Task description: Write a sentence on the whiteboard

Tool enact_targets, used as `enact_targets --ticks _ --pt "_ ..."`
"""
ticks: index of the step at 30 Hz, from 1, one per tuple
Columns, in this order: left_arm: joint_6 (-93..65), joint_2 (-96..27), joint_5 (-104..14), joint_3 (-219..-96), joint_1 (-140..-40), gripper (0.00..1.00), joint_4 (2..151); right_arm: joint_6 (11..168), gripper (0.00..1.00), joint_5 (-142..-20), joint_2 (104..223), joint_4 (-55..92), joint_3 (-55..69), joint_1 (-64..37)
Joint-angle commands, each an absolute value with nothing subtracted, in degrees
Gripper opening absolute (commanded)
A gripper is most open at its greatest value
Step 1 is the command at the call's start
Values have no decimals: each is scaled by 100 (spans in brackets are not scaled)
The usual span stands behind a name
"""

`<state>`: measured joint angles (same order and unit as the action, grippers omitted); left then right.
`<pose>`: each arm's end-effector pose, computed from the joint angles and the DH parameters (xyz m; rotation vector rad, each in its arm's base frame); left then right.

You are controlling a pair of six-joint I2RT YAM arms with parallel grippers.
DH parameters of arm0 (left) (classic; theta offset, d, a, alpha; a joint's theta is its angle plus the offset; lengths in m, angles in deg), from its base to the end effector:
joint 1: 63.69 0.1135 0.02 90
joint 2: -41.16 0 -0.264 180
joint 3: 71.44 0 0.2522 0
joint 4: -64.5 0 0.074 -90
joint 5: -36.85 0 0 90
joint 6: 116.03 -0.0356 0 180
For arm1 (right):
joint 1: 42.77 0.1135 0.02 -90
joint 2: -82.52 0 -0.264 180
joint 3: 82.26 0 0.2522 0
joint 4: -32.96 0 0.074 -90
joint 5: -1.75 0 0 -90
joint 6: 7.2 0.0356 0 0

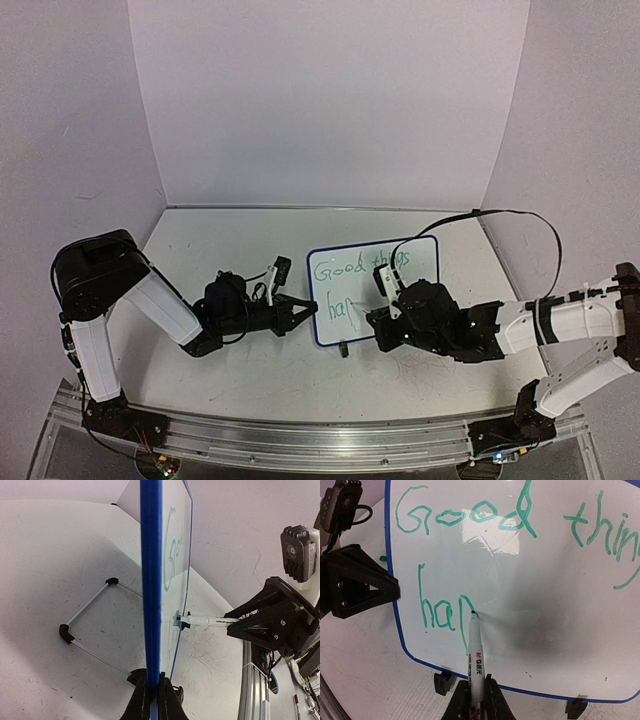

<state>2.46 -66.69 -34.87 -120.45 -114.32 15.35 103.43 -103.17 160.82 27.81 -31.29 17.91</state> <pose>0.2056 -0.2681 0.1308 0.6170 1.8123 -1.2547 0.1461 0.2413 0.1980 -0.5946 2.0852 0.5585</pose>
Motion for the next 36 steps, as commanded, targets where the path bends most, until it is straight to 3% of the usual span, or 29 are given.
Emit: enact_targets --ticks 1,36 --pt "91 -6461 -3531 -12195 -11440 0 1467 10438 0 -10313 16035 2712 -3224 1804" --pt "51 -6436 -3531 -12206 -11440 0 1541 10347 0 -10435 16030 2887 -3120 1657"
